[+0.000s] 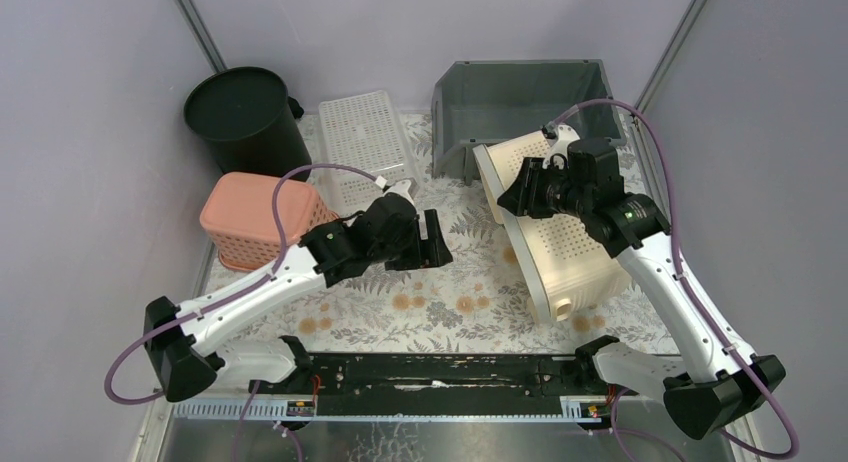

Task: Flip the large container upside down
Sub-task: Turn the container upside down at the center of the board.

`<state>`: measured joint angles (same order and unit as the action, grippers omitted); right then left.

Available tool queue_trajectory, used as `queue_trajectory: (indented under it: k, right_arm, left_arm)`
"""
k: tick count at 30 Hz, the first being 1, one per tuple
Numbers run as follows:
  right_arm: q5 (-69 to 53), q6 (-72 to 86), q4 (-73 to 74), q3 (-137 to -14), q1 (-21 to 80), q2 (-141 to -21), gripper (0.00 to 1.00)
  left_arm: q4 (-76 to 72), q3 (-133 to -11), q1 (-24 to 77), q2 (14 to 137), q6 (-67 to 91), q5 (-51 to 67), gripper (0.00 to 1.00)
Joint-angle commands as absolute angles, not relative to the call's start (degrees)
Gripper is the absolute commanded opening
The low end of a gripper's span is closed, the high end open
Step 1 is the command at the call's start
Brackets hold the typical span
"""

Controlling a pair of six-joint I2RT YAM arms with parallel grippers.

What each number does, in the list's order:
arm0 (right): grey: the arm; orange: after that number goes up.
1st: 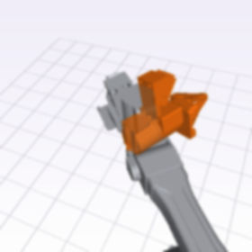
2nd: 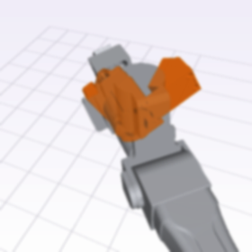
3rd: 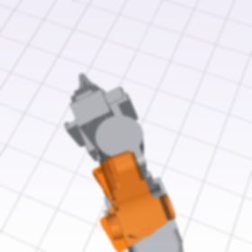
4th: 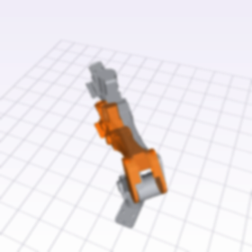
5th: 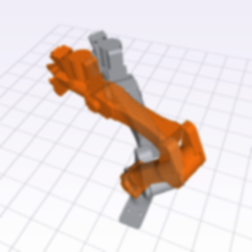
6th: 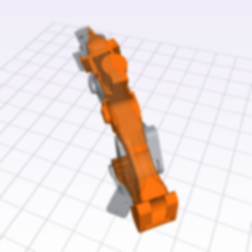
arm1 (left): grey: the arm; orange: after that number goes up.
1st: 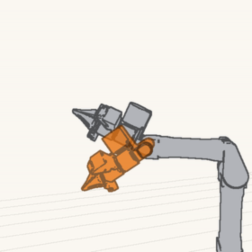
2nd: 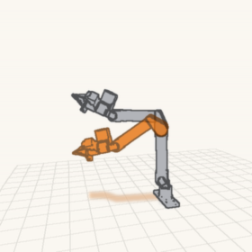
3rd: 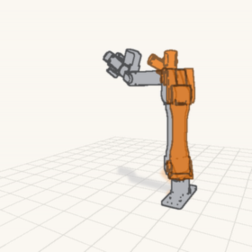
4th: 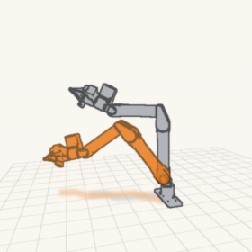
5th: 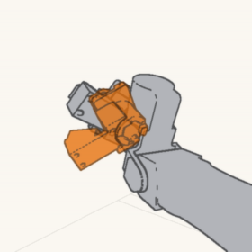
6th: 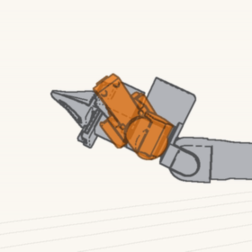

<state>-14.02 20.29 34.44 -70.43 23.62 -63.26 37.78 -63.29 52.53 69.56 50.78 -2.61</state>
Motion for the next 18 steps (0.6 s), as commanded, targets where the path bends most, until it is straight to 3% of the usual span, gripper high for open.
queue_trajectory:
  k: [1,8,18]
  right_arm:
    - [-16.8,21.8,36.4,-68.5,23.9,-63.8,0.44]
    - [-17.7,22.4,35.9,-67.7,23.9,-63.4,0.45]
    - [-20.2,24.2,32.5,-65.0,25.8,-64.1,0.45]
  left_arm:
    - [27.6,-64.9,52.8,75.0,52.0,-1.2,0.83]
    - [7.1,-62.9,53.2,84.5,59.2,6.8,0.81]
    - [-6.4,-49.5,53.2,77.8,66.8,3.0,0.79]
